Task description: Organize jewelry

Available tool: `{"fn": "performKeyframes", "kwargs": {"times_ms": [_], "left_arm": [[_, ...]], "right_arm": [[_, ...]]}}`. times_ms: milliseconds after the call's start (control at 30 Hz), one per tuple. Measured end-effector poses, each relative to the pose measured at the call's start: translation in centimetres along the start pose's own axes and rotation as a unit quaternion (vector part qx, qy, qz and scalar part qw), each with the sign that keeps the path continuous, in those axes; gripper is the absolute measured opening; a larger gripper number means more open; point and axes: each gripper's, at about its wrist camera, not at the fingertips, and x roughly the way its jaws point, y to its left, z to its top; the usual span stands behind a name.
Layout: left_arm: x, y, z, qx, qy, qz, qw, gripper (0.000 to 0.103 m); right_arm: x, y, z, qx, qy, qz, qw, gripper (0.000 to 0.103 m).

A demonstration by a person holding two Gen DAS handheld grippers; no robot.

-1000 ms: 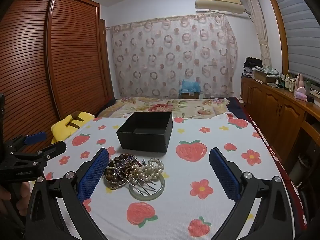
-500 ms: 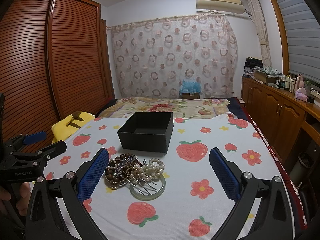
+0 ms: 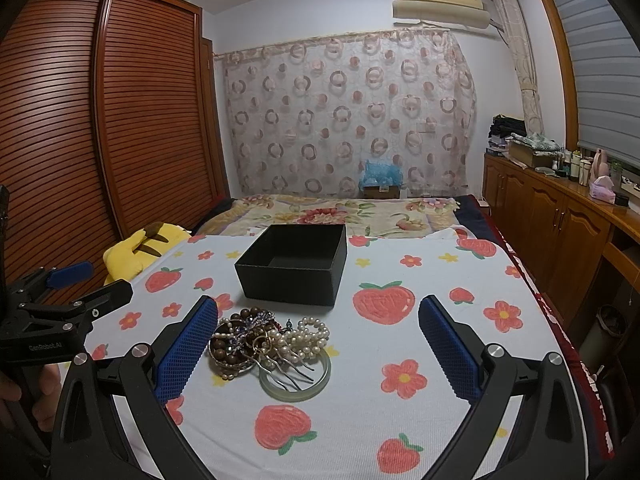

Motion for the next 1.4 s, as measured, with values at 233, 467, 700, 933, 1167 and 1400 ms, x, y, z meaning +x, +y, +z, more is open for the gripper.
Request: {"fn": "performKeyframes", "kwargs": {"times_ms": [233, 467, 700, 933, 1167, 1400], "left_arm": [[0.13, 0.16, -0.21, -0.001, -0.001, -0.001, 1.0, 0.096], [-0.05, -0.02, -0.05, -0.001, -0.003, 0.0, 1.0, 0.096], [-0.13, -0.12, 0.37, -0.001, -0.003, 0.0, 1.0, 0.096], [-0.18, -0.16, 0.41, -0.001, -0.004, -0.001, 1.0, 0.096], [-0.23, -0.16, 0.44, -0.001, -0.004, -0.001, 1.0, 0.096], [-0.14, -0.03, 0.26, -0.002, -0.005, -0.001, 1.0, 0.096]], "right_arm": [[-0.02, -0.08, 0.03, 0.001, 0.0, -0.001, 1.0, 0.101], [-0.06, -0.12, 0.06, 0.0, -0.001, -0.001, 1.0, 0.101], [-0.11, -0.11, 0.07, 0.0, -0.001, 0.0, 1.0, 0.101], [-0.19, -0.04, 0.08, 0.0, -0.002, 0.0, 1.0, 0.101], [-0.24, 0.02, 0.09, 0.0, -0.002, 0.0, 1.0, 0.101], [-0.24, 0.06, 0.08, 0.0, -0.002, 0.0, 1.0, 0.101]]}}
